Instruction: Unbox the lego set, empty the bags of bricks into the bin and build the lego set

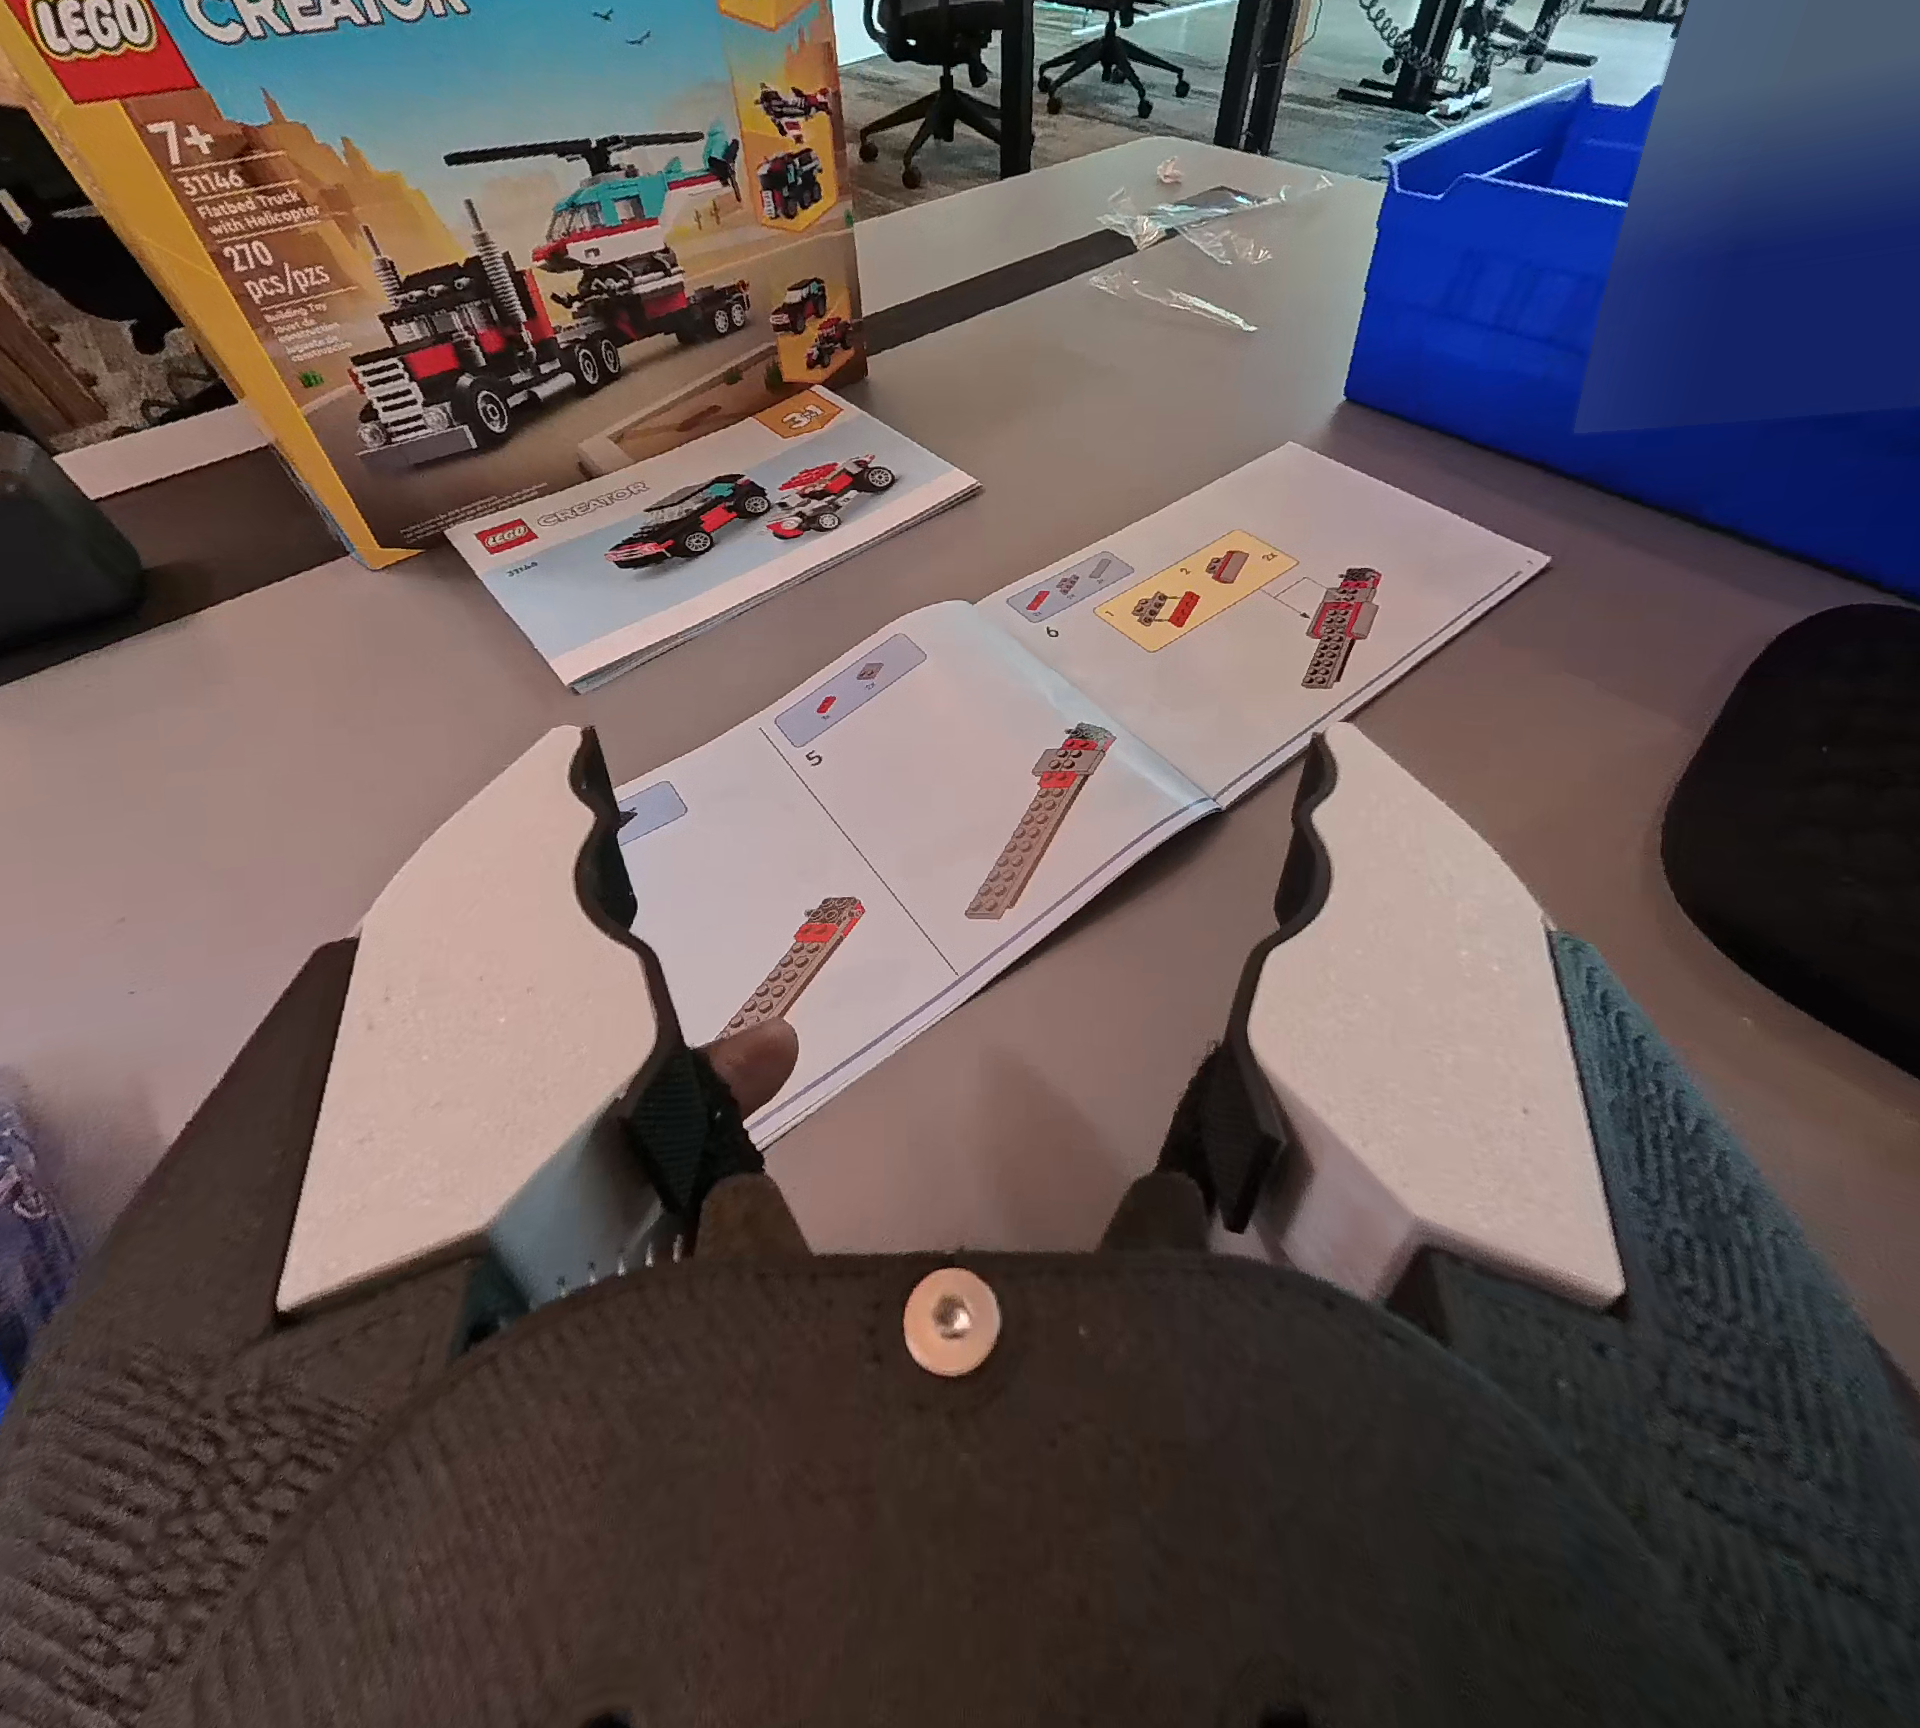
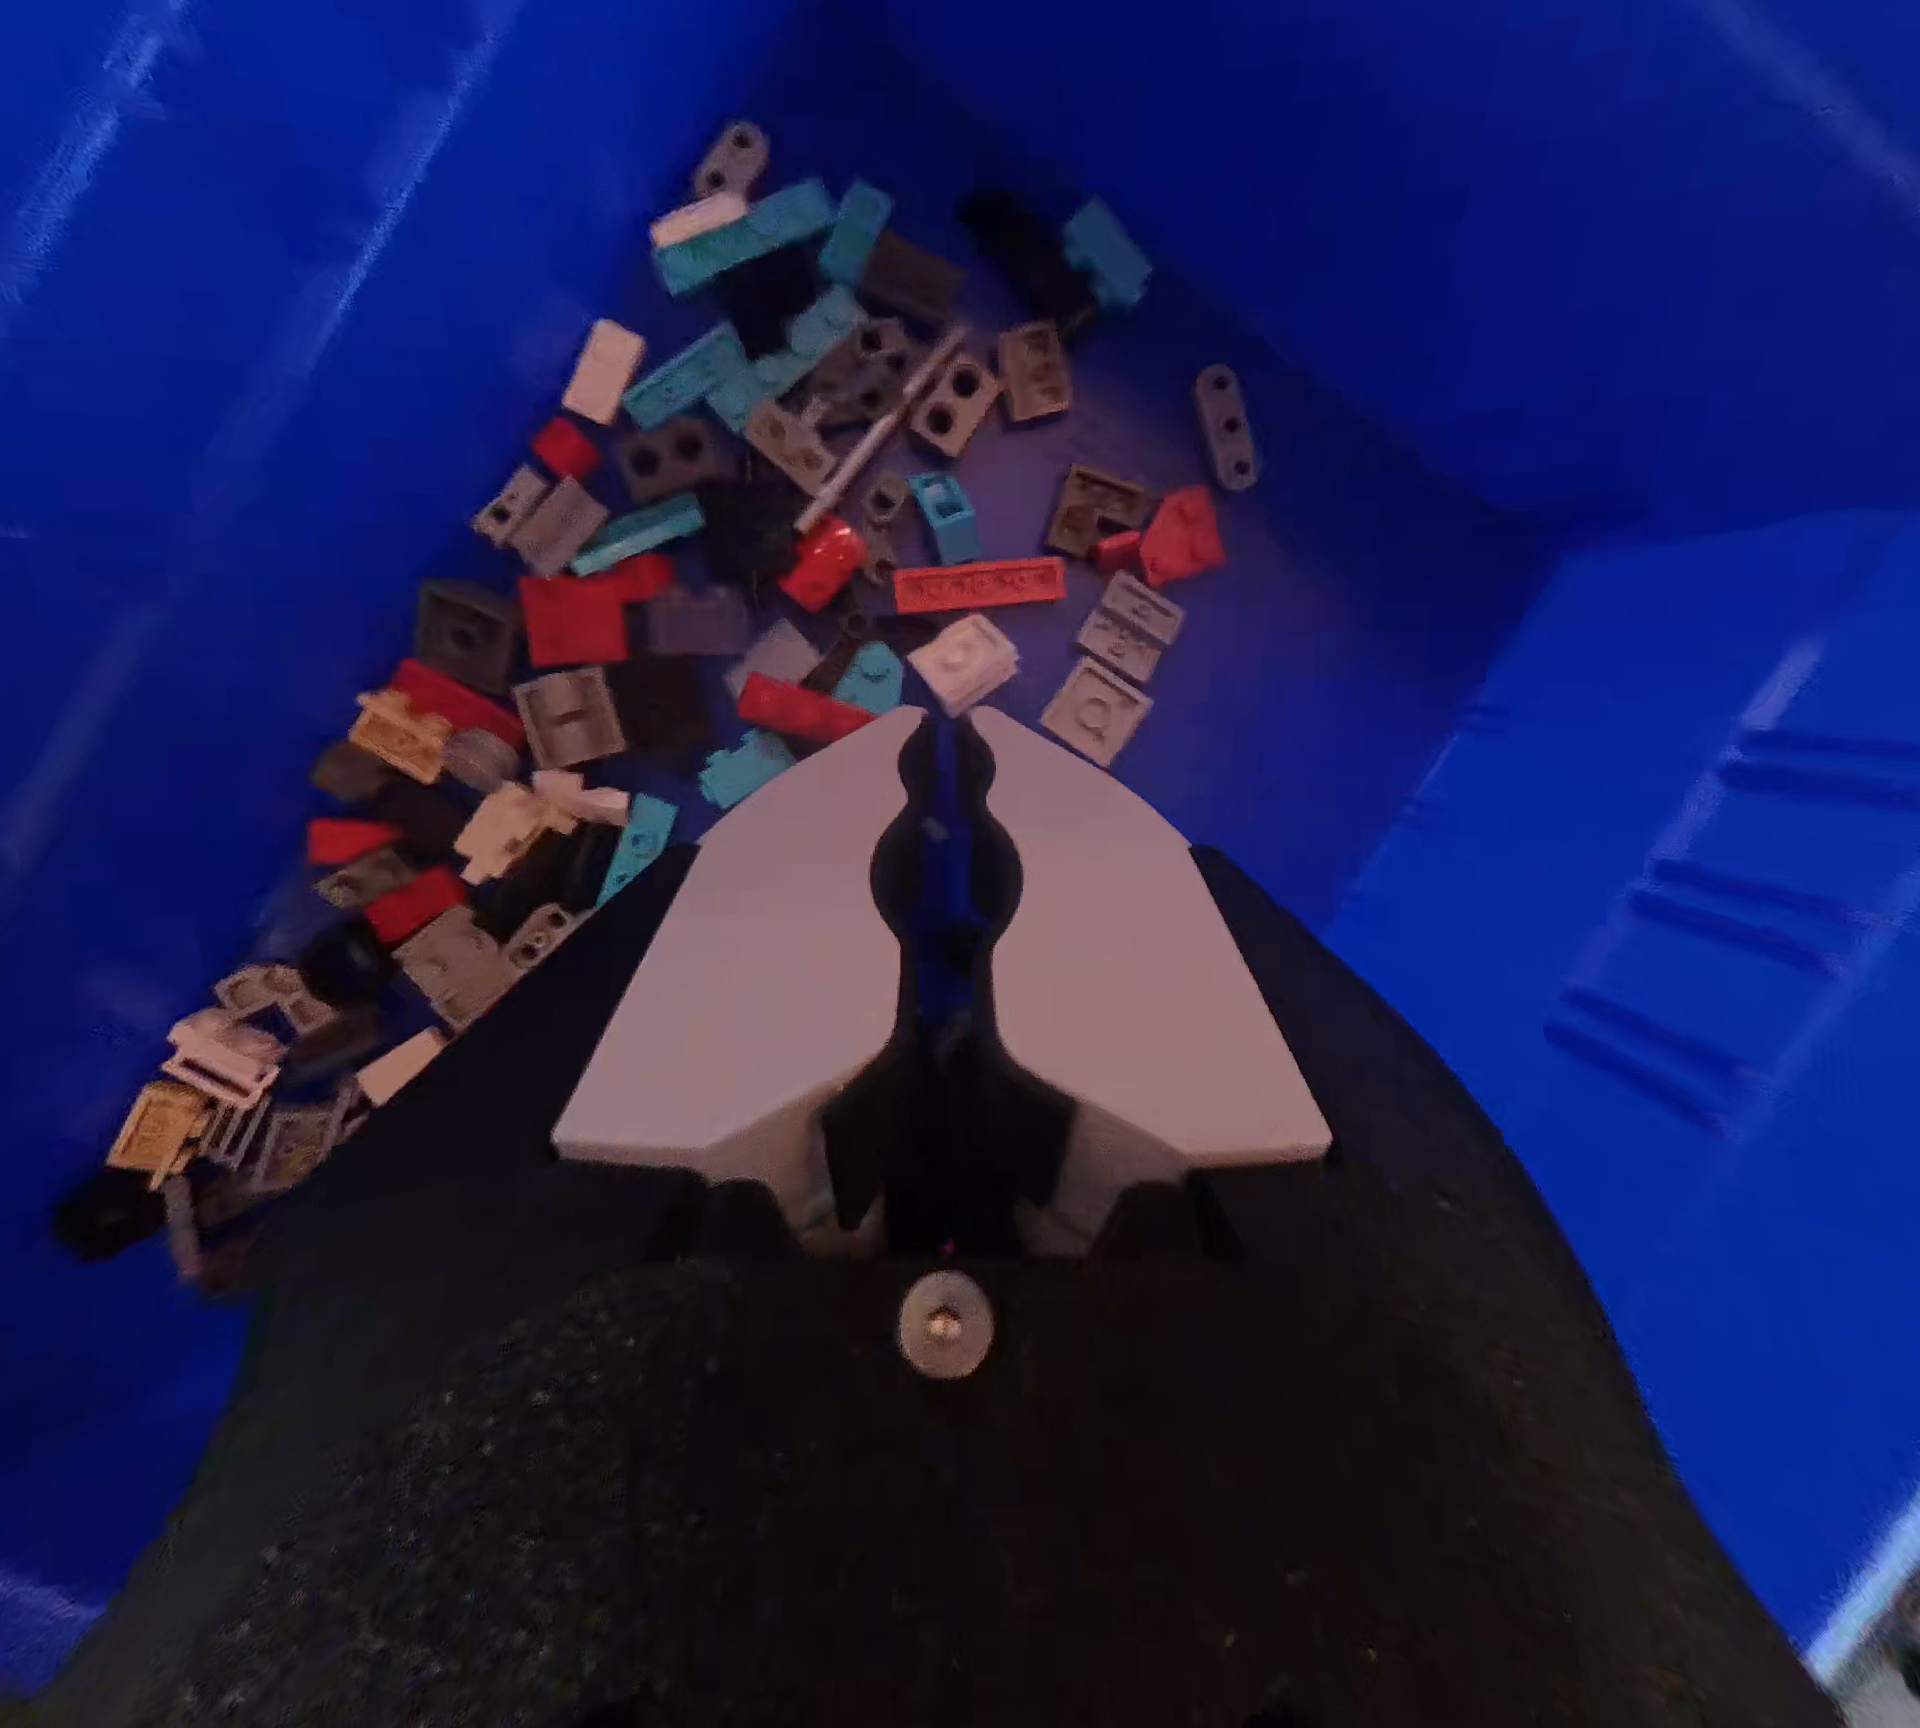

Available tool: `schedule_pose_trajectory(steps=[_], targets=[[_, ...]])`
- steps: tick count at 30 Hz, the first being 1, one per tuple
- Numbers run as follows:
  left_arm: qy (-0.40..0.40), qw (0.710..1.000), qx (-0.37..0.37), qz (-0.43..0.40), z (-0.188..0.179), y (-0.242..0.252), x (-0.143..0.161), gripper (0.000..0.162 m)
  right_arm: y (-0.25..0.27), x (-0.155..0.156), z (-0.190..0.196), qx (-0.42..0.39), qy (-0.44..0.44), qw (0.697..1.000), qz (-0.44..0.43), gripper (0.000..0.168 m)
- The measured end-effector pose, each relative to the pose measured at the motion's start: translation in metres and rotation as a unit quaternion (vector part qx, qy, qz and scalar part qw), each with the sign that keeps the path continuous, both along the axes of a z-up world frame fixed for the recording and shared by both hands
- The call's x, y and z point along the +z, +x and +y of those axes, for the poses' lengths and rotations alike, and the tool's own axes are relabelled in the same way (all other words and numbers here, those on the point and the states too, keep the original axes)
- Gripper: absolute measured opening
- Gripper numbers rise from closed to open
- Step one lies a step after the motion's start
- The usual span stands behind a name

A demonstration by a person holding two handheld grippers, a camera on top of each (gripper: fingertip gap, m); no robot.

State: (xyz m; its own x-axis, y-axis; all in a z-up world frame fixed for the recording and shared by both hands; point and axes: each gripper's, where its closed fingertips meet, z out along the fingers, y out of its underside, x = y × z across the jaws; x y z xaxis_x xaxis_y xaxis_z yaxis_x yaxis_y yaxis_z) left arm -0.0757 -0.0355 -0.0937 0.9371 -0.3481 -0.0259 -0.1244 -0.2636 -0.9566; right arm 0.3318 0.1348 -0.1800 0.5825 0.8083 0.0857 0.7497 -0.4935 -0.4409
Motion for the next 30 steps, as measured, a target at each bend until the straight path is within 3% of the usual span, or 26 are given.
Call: schedule_pose_trajectory(steps=[1, 7, 12, 14, 19, 25, 28, 30], targets=[[0.001, 1.0, -0.001, 0.0, 0.001, 0.0, 0.001, 0.122, 0.006, 0.003, 0.006, -0.02, 0.014, 1.0, -0.006, 0.006], [0.001, 1.0, -0.011, 0.004, 0.004, 0.004, 0.001, 0.122, 0.021, -0.007, 0.02, -0.092, -0.005, 0.996, -0.004, 0.043], [0.001, 1.0, -0.008, 0.005, 0.003, 0.002, 0.0, 0.122, 0.018, -0.011, 0.024, -0.096, -0.008, 0.995, 0.017, 0.032], [0.0, 1.0, -0.006, 0.004, 0.003, 0.001, 0.0, 0.122, 0.013, -0.012, 0.022, -0.091, -0.018, 0.995, 0.032, 0.018], [0.005, 1.0, -0.005, -0.006, 0.005, -0.001, -0.001, 0.121, 0.014, -0.007, 0.025, -0.096, -0.002, 0.995, 0.033, 0.017], [0.03, 0.999, -0.025, -0.003, 0.008, 0.01, 0.011, 0.12, -0.002, 0.057, 0.013, -0.098, 0.094, 0.985, 0.111, 0.017], [0.062, 0.997, -0.041, -0.008, 0.007, 0.02, 0.022, 0.116, -0.033, 0.108, -0.011, -0.069, 0.125, 0.962, 0.231, 0.017], [0.092, 0.994, -0.057, -0.021, 0.005, 0.03, 0.033, 0.112, -0.059, 0.146, -0.037, -0.033, 0.124, 0.93, 0.345, 0.017]])
